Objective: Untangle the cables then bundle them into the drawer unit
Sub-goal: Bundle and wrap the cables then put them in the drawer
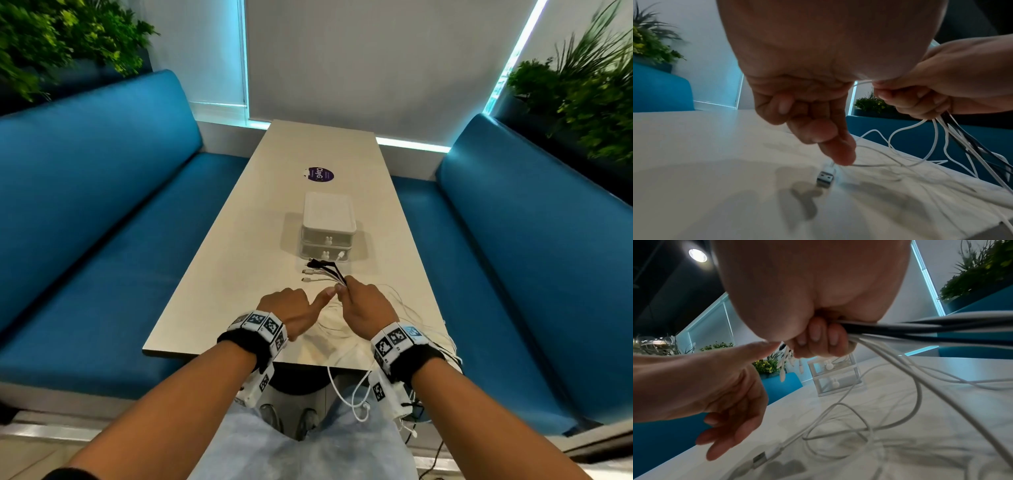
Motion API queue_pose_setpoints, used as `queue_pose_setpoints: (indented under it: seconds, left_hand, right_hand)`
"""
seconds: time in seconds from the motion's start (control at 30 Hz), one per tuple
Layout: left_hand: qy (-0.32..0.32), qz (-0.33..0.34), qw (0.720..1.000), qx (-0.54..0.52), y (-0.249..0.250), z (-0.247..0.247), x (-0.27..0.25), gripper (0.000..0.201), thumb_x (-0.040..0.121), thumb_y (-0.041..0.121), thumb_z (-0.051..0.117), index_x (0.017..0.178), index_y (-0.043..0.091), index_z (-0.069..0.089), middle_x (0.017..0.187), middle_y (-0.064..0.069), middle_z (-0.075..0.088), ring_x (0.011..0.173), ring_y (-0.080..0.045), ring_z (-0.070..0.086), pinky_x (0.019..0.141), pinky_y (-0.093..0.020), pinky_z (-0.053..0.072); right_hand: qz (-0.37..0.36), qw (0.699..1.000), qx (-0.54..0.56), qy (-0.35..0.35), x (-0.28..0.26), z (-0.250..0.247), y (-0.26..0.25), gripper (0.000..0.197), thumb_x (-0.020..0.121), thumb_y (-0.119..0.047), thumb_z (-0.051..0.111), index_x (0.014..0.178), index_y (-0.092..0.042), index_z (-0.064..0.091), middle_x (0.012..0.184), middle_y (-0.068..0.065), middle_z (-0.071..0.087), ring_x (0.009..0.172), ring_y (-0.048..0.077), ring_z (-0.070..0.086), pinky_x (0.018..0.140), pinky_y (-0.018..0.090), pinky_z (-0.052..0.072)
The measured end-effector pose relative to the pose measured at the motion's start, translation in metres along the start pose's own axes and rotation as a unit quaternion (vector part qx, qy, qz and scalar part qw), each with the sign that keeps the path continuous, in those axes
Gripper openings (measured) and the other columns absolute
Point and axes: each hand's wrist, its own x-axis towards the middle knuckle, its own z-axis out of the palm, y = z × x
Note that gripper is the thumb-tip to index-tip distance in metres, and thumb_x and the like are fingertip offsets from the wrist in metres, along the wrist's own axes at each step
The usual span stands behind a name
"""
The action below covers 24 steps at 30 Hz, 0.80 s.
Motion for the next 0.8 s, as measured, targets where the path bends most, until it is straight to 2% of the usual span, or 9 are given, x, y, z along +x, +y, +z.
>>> queue_pose_setpoints:
  seconds: [0.1, 0.2, 0.3, 0.4, 0.47, 0.53, 0.6, 0.7, 0.8]
  left_hand:
    - [-0.001, 0.049, 0.998, -0.039, 0.001, -0.002, 0.005, 0.095, 0.077, 0.089, -0.003, 0.065, 0.02, 0.061, 0.065, -0.001, 0.068, 0.063, -0.022, 0.068, 0.079, -0.041, 0.054]
    - [0.003, 0.089, 0.993, -0.076, 0.006, -0.005, 0.005, 0.072, 0.091, 0.075, 0.006, 0.077, 0.028, 0.06, 0.071, -0.002, 0.068, 0.064, -0.02, 0.067, 0.078, -0.04, 0.054]
    - [0.035, 0.096, 0.991, -0.088, 0.009, -0.003, 0.006, 0.056, 0.101, 0.059, 0.018, 0.081, 0.025, 0.056, 0.07, 0.001, 0.063, 0.068, -0.021, 0.064, 0.078, -0.04, 0.053]
    - [0.065, 0.092, 0.984, -0.136, 0.013, 0.001, 0.012, 0.035, 0.103, 0.045, 0.031, 0.08, 0.023, 0.048, 0.083, -0.003, 0.064, 0.079, -0.026, 0.062, 0.081, -0.042, 0.051]
    - [0.101, 0.103, 0.977, -0.157, 0.02, 0.001, 0.016, 0.027, 0.103, 0.035, 0.035, 0.086, 0.019, 0.048, 0.086, -0.006, 0.063, 0.08, -0.028, 0.06, 0.078, -0.041, 0.05]
    - [0.131, 0.117, 0.967, -0.185, 0.029, -0.004, 0.017, 0.025, 0.104, 0.028, 0.035, 0.089, 0.014, 0.049, 0.085, -0.008, 0.061, 0.078, -0.028, 0.059, 0.072, -0.038, 0.047]
    - [0.147, 0.116, 0.956, -0.226, 0.035, -0.011, 0.021, 0.026, 0.104, 0.023, 0.036, 0.091, 0.008, 0.054, 0.086, -0.01, 0.063, 0.077, -0.028, 0.06, 0.071, -0.036, 0.048]
    - [0.197, 0.08, 0.933, -0.291, 0.028, -0.027, 0.035, 0.03, 0.102, 0.015, 0.036, 0.093, 0.003, 0.062, 0.086, -0.011, 0.07, 0.075, -0.025, 0.065, 0.07, -0.032, 0.051]
    - [0.263, 0.021, 0.887, -0.38, 0.011, -0.046, 0.049, 0.034, 0.106, 0.018, 0.033, 0.1, 0.0, 0.061, 0.085, -0.012, 0.072, 0.076, -0.024, 0.068, 0.064, -0.022, 0.052]
  right_hand:
    - [-0.022, 0.999, -0.007, -0.042, 0.001, 0.0, -0.004, 0.037, 0.099, -0.049, 0.025, 0.098, -0.022, 0.051, 0.09, 0.008, 0.067, 0.081, 0.031, 0.061, 0.074, 0.044, 0.052]
    - [-0.042, 0.994, -0.026, -0.093, -0.001, 0.004, -0.009, 0.033, 0.099, -0.04, 0.03, 0.102, -0.019, 0.055, 0.094, 0.012, 0.068, 0.083, 0.034, 0.062, 0.078, 0.047, 0.052]
    - [-0.046, 0.993, -0.01, -0.112, -0.002, 0.009, -0.007, 0.028, 0.1, -0.033, 0.034, 0.1, -0.015, 0.056, 0.095, 0.012, 0.068, 0.084, 0.033, 0.061, 0.08, 0.046, 0.051]
    - [-0.05, 0.991, 0.005, -0.125, -0.003, 0.011, -0.007, 0.023, 0.099, -0.027, 0.039, 0.102, -0.013, 0.057, 0.098, 0.012, 0.069, 0.088, 0.033, 0.062, 0.082, 0.044, 0.05]
    - [-0.061, 0.99, 0.025, -0.121, -0.003, 0.009, -0.011, 0.018, 0.099, -0.024, 0.043, 0.097, -0.012, 0.057, 0.096, 0.014, 0.069, 0.085, 0.032, 0.061, 0.076, 0.038, 0.048]
    - [-0.074, 0.99, 0.057, -0.106, -0.002, 0.002, -0.014, 0.013, 0.097, -0.026, 0.046, 0.095, -0.015, 0.055, 0.093, 0.013, 0.068, 0.08, 0.03, 0.061, 0.07, 0.035, 0.046]
    - [-0.069, 0.989, 0.082, -0.103, 0.0, -0.006, -0.012, 0.017, 0.094, -0.033, 0.052, 0.101, -0.018, 0.056, 0.092, 0.007, 0.069, 0.074, 0.024, 0.063, 0.067, 0.035, 0.049]
    - [-0.037, 0.987, 0.089, -0.125, 0.0, -0.016, 0.008, 0.017, 0.088, -0.037, 0.062, 0.088, -0.021, 0.059, 0.075, -0.002, 0.069, 0.062, 0.013, 0.067, 0.063, 0.03, 0.052]
    - [-0.003, 0.988, 0.053, -0.146, -0.006, -0.017, 0.034, 0.015, 0.085, -0.036, 0.066, 0.083, -0.022, 0.061, 0.07, -0.003, 0.07, 0.066, 0.012, 0.069, 0.068, 0.028, 0.052]
